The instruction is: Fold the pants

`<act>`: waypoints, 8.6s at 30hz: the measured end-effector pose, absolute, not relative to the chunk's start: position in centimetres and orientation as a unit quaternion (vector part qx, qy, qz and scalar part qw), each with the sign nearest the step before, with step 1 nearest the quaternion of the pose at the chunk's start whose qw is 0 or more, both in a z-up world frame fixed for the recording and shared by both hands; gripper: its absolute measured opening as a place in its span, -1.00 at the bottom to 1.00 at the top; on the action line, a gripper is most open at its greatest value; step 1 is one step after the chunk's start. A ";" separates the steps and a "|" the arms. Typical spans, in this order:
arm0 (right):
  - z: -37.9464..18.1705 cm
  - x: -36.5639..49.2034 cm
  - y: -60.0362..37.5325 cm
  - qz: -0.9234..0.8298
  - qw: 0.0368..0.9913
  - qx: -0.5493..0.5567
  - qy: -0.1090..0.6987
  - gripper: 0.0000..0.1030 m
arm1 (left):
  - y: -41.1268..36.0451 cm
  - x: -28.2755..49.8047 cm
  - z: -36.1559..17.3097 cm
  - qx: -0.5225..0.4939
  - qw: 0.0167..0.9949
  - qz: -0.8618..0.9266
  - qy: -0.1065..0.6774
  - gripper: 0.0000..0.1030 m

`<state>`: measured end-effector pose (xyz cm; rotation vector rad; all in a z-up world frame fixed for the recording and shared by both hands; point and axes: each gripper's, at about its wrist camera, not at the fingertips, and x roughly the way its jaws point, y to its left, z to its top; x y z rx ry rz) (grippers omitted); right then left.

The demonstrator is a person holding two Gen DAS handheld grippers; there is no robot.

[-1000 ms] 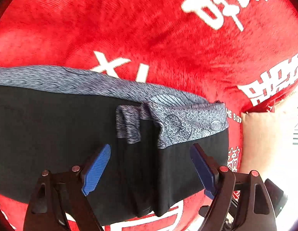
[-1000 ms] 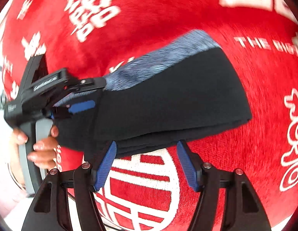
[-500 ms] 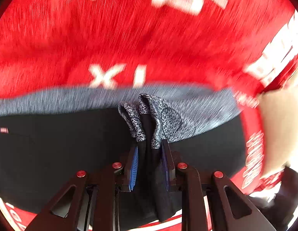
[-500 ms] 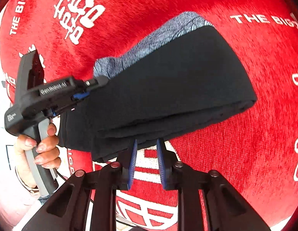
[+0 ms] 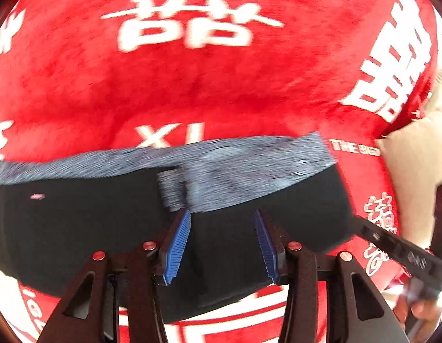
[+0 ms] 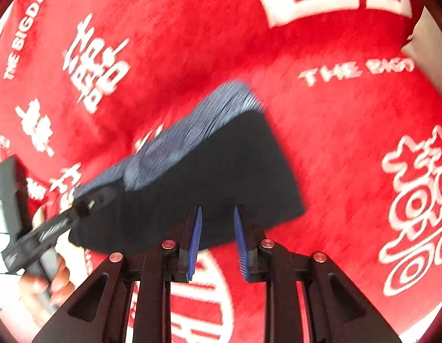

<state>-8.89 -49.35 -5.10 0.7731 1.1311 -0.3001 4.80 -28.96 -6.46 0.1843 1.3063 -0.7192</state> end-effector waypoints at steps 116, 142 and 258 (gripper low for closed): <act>-10.9 2.8 -30.7 -0.029 0.760 0.117 0.639 0.97 | 7.2 10.8 -15.1 -0.375 0.733 -0.126 0.554 0.66; -8.4 5.2 -31.4 -0.010 0.749 0.163 0.642 0.94 | -1.8 10.2 -8.5 -0.013 0.855 -0.062 0.514 -0.47; -9.8 -1.4 -44.6 -0.069 0.755 0.223 0.613 -0.34 | -24.0 7.0 -10.9 0.111 0.790 -0.150 0.584 0.47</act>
